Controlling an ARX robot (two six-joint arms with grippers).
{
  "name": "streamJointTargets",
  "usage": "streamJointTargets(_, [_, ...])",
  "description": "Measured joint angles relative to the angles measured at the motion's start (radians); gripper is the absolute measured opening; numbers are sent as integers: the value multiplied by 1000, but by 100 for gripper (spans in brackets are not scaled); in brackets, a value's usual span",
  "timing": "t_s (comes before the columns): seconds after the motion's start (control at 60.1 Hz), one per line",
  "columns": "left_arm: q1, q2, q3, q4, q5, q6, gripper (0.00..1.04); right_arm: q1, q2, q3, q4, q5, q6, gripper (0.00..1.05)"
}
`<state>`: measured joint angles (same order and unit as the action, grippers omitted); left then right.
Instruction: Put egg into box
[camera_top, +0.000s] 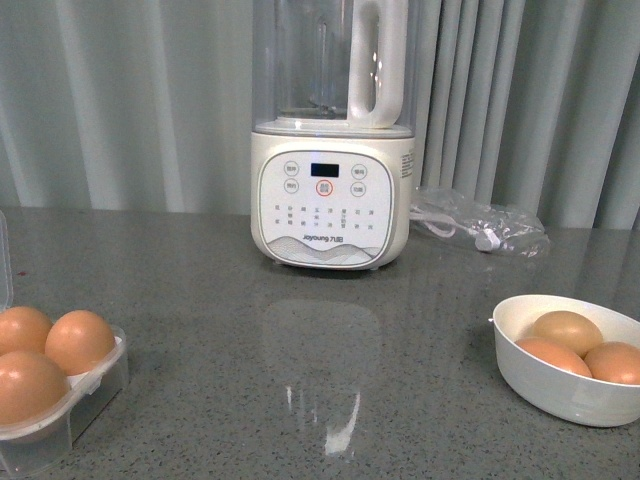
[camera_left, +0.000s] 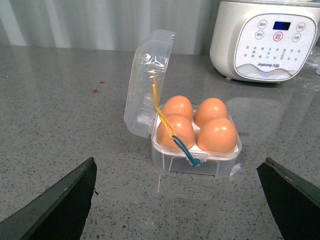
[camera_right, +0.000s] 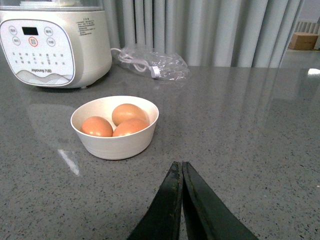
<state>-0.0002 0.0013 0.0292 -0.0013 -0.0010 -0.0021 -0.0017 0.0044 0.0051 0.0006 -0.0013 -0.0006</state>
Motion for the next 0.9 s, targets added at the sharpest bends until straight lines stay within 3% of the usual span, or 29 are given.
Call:
streamJointTargets(0.3, [0, 0, 0, 0, 0, 0, 98, 0, 0, 0, 0, 0, 0, 65])
streamJointTargets(0.316, [0, 0, 0, 0, 0, 0, 98, 0, 0, 0, 0, 0, 0, 69])
streamJointTargets(0.333, [0, 0, 0, 0, 0, 0, 98, 0, 0, 0, 0, 0, 0, 85])
streamJointTargets(0.4, [0, 0, 0, 0, 0, 0, 98, 0, 0, 0, 0, 0, 1, 99])
streamJointTargets(0.599, [0, 0, 0, 0, -1, 0, 98, 0, 0, 0, 0, 0, 0, 98])
streamJointTargets(0.633, [-26, 21, 10, -37, -72, -32, 98, 0, 0, 0, 0, 0, 0, 98])
streamJointTargets(0.699, [-108, 116, 60, -178, -325, -129, 98, 0, 0, 0, 0, 0, 0, 98])
streamJointTargets(0.733, [-131, 146, 68, -191, -407, -159, 98, 0, 0, 0, 0, 0, 0, 98])
streamJointTargets(0.816, [-151, 175, 74, -167, -471, -197, 98, 0, 0, 0, 0, -2, 0, 98])
streamJointTargets(0.899, [-145, 186, 102, -114, -464, -207, 98, 0, 0, 0, 0, 0, 0, 98])
